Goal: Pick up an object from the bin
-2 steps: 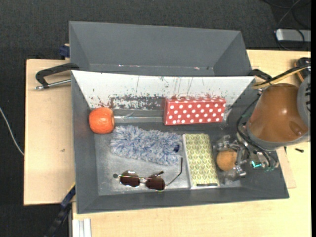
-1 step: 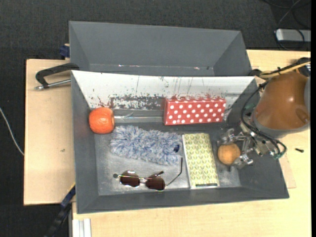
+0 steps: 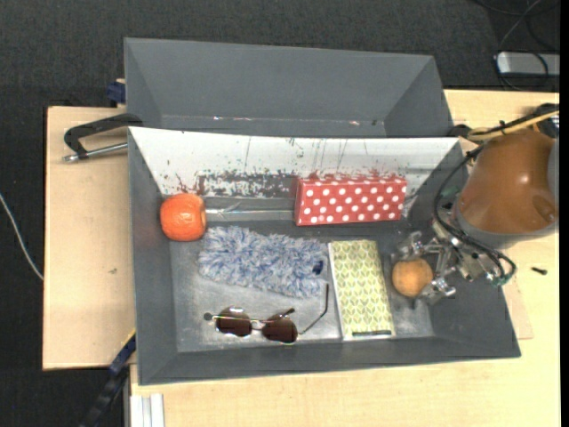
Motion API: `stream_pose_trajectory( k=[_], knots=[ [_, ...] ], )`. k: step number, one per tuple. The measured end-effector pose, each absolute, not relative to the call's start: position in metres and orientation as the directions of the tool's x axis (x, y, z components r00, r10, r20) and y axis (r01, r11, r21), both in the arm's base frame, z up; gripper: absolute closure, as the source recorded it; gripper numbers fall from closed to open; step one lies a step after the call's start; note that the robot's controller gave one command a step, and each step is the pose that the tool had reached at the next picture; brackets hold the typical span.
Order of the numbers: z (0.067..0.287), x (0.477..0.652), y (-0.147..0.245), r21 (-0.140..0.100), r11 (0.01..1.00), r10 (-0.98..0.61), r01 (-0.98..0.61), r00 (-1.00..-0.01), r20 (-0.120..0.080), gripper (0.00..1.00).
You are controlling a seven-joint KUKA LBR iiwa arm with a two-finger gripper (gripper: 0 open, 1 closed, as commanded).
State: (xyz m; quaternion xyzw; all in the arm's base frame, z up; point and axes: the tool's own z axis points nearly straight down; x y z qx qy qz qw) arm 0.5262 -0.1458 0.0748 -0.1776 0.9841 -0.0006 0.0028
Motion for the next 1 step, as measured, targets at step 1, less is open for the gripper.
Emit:
stream_pose_trajectory(
  k=[1],
  knots=[
    [0.2579,0.4954,-0.1379,-0.007,0.903,-0.429,-0.429,-0.903,-0.009,1.00]
  ],
)
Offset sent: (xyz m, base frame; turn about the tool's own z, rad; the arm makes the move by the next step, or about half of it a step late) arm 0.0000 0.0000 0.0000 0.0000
